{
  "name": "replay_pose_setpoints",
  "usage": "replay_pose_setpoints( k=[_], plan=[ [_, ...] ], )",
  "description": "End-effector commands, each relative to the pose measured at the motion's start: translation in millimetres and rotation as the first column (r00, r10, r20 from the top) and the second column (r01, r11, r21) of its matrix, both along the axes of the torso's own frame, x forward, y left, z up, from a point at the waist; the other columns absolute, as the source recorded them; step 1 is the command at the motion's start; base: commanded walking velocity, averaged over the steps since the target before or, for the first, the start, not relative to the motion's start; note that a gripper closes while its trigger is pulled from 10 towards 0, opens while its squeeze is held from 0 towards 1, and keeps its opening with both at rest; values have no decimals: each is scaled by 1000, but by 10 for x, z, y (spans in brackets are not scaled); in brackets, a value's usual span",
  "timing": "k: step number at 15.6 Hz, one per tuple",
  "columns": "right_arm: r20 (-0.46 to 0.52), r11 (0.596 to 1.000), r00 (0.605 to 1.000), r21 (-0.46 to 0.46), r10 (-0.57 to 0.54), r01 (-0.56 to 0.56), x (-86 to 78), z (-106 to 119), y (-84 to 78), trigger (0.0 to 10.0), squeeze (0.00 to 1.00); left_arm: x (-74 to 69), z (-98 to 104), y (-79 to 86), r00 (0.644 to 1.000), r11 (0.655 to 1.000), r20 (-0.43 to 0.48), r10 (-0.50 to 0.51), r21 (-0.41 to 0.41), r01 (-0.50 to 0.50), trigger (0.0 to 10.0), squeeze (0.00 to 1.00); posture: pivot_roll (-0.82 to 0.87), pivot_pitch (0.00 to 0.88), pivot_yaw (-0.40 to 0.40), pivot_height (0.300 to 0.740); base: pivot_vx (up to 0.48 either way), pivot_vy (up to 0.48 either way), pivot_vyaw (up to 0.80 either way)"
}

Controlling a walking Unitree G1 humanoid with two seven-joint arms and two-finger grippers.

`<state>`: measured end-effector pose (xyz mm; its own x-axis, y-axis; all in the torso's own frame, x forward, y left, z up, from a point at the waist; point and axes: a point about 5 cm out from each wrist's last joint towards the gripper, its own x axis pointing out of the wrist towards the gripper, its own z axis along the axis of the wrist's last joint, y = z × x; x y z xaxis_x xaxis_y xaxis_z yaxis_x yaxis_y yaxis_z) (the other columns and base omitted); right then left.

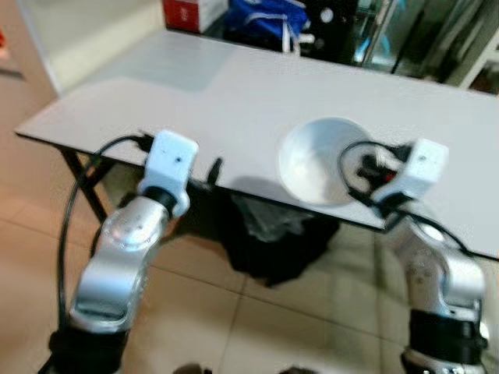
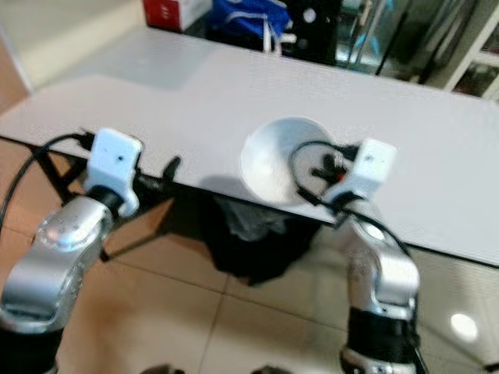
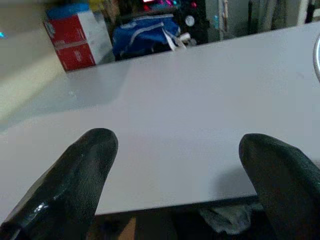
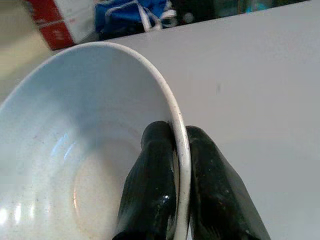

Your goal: Setting the table

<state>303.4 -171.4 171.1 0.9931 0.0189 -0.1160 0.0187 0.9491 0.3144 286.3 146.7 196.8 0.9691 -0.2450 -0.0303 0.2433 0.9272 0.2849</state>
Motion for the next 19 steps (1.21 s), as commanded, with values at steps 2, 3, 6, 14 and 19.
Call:
replay_pose_setpoints(
  k=[2, 3, 6, 14, 19],
  plan=[
    [32, 1000, 999, 3, -23, 23, 9, 86, -62, 10000, 0, -1, 26, -55, 1000, 1000, 22, -14, -6, 15, 10000, 0, -23, 15, -28, 740, 0, -480, 0],
    [31, 1000, 999, 3, -24, 23, 8, 83, -63, 10000, 0, 1, 33, -60, 999, 1000, 31, -13, -8, 13, 10000, 0, -25, 13, -27, 740, 0, -480, 0],
    [8, 999, 1000, 14, -29, 29, 13, 55, -84, 10000, 0, 36, 60, -64, 1000, 999, 25, -4, -54, 6, 10000, 0, -29, 5, -23, 740, 0, 0, -152],
    [10, 1000, 1000, 4, -18, 18, 38, 60, -63, 10000, 0, 29, 70, -66, 999, 998, 30, -17, -53, 19, 10000, 0, -23, 1, -24, 740, 327, 0, -295],
    [10, 1000, 1000, -2, -15, 15, 45, 62, -60, 10000, 0, 27, 71, -69, 999, 999, 31, -20, -49, 21, 10000, 0, -24, 2, -23, 740, 354, 0, 0]
  ],
)
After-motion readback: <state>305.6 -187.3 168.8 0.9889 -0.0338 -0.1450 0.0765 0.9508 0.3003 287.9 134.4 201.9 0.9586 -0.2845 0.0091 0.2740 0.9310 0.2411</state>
